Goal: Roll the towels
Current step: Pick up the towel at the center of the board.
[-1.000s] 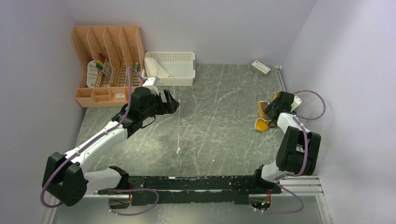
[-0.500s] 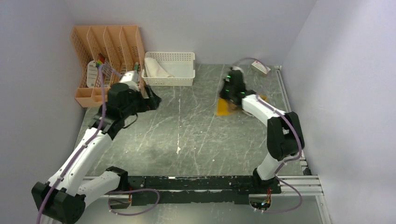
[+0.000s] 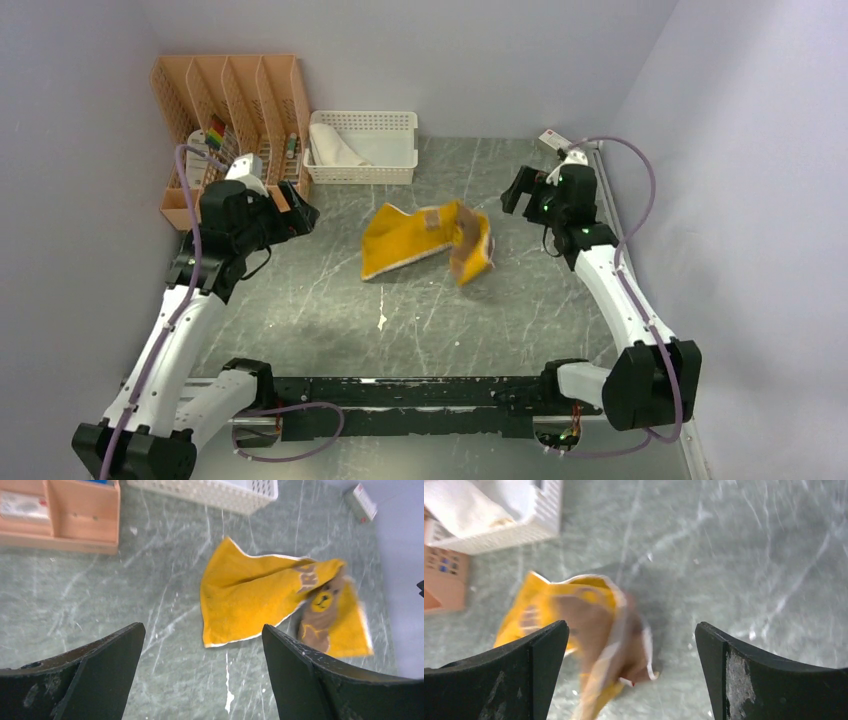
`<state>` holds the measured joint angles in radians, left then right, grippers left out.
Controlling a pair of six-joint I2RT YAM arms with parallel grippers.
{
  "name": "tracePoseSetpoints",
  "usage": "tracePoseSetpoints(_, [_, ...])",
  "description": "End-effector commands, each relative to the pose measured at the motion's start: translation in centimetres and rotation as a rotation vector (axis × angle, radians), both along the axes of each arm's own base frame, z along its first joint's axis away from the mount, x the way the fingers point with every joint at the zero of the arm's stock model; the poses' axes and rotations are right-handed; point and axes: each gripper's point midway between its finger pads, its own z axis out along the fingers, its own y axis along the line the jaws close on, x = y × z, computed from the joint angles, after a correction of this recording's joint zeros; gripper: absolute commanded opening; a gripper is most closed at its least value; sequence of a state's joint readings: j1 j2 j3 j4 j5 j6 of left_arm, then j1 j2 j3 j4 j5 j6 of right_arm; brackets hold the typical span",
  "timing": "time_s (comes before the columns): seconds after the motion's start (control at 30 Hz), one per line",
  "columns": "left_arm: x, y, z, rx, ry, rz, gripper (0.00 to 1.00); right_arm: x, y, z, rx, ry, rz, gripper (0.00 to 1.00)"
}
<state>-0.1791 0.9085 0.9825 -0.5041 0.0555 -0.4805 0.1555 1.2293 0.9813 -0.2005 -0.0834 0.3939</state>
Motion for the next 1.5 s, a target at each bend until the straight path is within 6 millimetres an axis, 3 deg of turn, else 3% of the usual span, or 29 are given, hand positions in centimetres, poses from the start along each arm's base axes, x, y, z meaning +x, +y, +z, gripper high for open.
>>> tracePoseSetpoints(0.0, [-0.5, -2.6, -4.2, -0.091, 0.102, -0.11, 0.97, -3.5, -0.7, -5.9, -0.033, 0.169, 0.034, 1.0])
tracePoseSetpoints(0.1, [-0.8, -4.9, -6.4, -0.15, 0.133, -0.163, 0.93, -4.5, -0.7, -5.6, -0.025, 0.129, 0.034, 1.0])
tracePoseSetpoints(0.2, [-2.4, -10.0, -8.2, -0.11, 0.15, -0.266, 0.9, -5.2, -1.4, -6.1, -0.063, 0.147, 0.019, 1.0])
tracePoseSetpoints(0.33, [-4.9, -18.5, -10.2, -0.021, 0.159, -0.447, 0.85, -6.0, -2.6, -6.0, -0.081, 0.137, -0.035, 1.0])
tracePoseSetpoints(0.47, [-6.9, -25.4, -10.9, 0.12, 0.083, -0.566, 0.85, -6.9, -5.6, -4.4, -0.015, 0.052, -0.185, 1.0])
tracePoseSetpoints(0.53, [-7.6, -28.9, -10.2, 0.189, 0.006, -0.622, 0.86, -7.3, -7.6, -4.0, 0.023, 0.04, -0.252, 1.0])
tracePoseSetpoints(0.63, [-8.0, -32.5, -11.1, 0.348, -0.069, -0.657, 0.87, -8.1, -10.0, -3.8, 0.057, 0.041, -0.318, 1.0])
tracePoseSetpoints(0.77, [-6.8, -34.5, -13.2, 0.436, -0.06, -0.63, 0.88, -9.2, -12.0, -3.4, 0.099, 0.027, -0.378, 1.0])
tracePoseSetpoints(0.83, [-5.4, -33.8, -13.6, 0.442, -0.041, -0.569, 0.9, -9.6, -12.3, -3.4, 0.109, 0.016, -0.401, 1.0])
tracePoseSetpoints(0.9, [-3.3, -31.4, -13.7, 0.397, 0.012, -0.49, 0.9, -9.5, -11.8, -3.7, 0.128, 0.019, -0.364, 1.0])
tracePoseSetpoints(1.0, [0.1, -25.4, -12.3, 0.149, 0.076, -0.395, 0.9, -9.5, -10.8, -4.5, 0.14, 0.051, -0.309, 1.0])
tracePoseSetpoints(1.07, [0.9, -21.4, -13.0, 0.01, 0.131, -0.362, 0.9, -9.6, -10.6, -4.5, 0.148, 0.031, -0.302, 1.0])
tracePoseSetpoints(1.13, [1.2, -18.3, -13.3, -0.006, 0.17, -0.295, 0.9, -9.5, -10.3, -4.4, 0.153, 0.013, -0.291, 1.0])
tracePoseSetpoints(1.3, [-1.5, -15.9, -17.5, -0.012, 0.335, -0.199, 0.89, -9.1, -9.8, -5.2, 0.161, 0.029, -0.256, 1.0])
tracePoseSetpoints(1.47, [-3.1, -16.3, -20.0, -0.185, 0.352, -0.168, 0.87, -9.4, -9.2, -5.7, 0.169, 0.032, -0.224, 1.0])
